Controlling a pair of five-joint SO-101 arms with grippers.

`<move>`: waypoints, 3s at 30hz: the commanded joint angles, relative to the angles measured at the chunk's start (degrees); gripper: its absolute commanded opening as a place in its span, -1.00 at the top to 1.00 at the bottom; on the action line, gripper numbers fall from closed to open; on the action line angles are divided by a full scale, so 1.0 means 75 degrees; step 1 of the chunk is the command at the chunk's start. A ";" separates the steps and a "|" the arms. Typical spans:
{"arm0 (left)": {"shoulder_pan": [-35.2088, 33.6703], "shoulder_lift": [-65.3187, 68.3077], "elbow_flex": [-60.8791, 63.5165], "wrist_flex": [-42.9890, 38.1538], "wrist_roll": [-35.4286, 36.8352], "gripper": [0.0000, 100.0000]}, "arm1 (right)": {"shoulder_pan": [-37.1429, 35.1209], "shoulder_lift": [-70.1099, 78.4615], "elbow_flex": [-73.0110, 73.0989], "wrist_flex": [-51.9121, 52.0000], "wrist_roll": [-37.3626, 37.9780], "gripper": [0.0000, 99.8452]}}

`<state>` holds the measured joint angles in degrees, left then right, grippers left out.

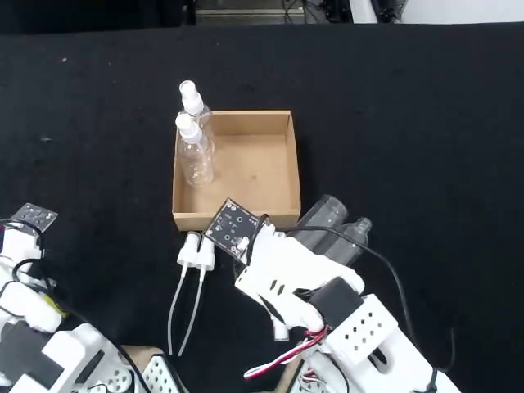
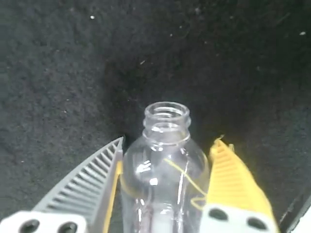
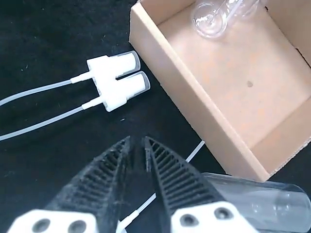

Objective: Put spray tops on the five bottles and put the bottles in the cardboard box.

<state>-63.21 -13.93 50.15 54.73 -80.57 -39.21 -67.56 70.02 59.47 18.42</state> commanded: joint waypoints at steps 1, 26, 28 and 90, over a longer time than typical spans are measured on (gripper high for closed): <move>-0.0229 -0.0141 -0.0053 -0.0199 -0.0047 0.98 | -0.0094 -0.0111 -0.0076 -0.0141 -0.0363 0.94; 0.1799 -0.5029 0.1401 0.0867 0.4806 0.94 | -0.2051 0.4800 -0.2796 -0.1301 -0.3610 0.77; 0.1694 -0.5040 0.1401 0.0867 0.4853 0.94 | -0.2356 0.5351 -0.2971 -0.1618 -0.4243 0.77; 0.1073 -0.5122 0.1366 0.0926 0.4618 0.94 | -0.2590 1.0145 -0.6019 -0.0574 -0.5040 0.97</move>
<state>-54.68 -50.68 61.41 61.14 -44.79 -56.79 8.92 27.47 53.76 -26.33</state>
